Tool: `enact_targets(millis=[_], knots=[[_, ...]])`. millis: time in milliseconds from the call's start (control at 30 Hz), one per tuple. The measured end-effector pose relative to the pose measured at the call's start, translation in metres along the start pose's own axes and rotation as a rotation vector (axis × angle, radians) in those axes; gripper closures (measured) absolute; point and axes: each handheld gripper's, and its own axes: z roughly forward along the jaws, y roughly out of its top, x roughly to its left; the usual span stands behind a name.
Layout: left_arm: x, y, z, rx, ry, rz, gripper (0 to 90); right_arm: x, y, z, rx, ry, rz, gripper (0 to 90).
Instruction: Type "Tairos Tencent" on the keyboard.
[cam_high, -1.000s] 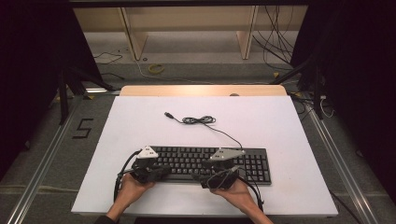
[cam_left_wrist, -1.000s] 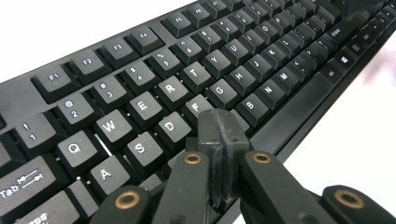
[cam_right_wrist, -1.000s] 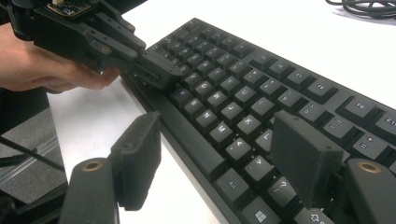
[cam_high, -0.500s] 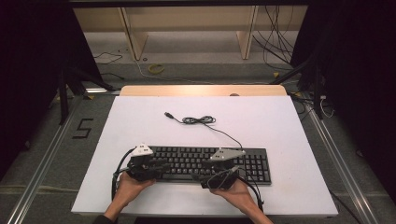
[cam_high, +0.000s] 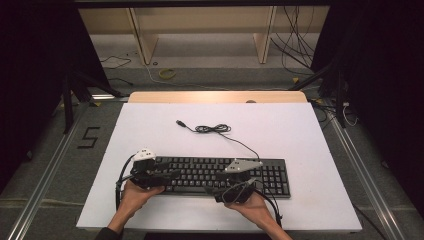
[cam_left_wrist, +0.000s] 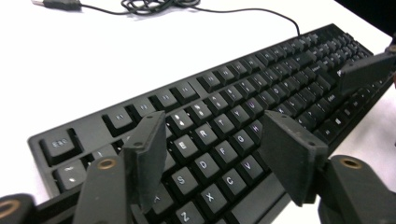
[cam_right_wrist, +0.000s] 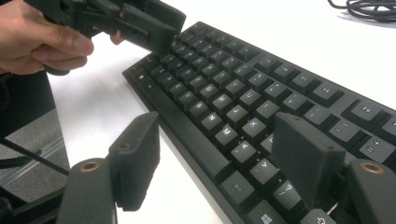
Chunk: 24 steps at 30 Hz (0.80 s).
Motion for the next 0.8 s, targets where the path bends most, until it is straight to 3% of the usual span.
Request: enact_targets(millis=[333, 800], knots=[[0.005, 0.007, 0.001, -0.012, 0.034, 0.006, 34.0, 0.001, 0.000, 0.000, -0.008, 0.006, -0.007, 33.2], [0.013, 0.012, 0.008, 0.029, 0.049, 0.001, 33.8, 0.003, 0.001, 0.000, -0.011, 0.013, -0.012, 33.1]])
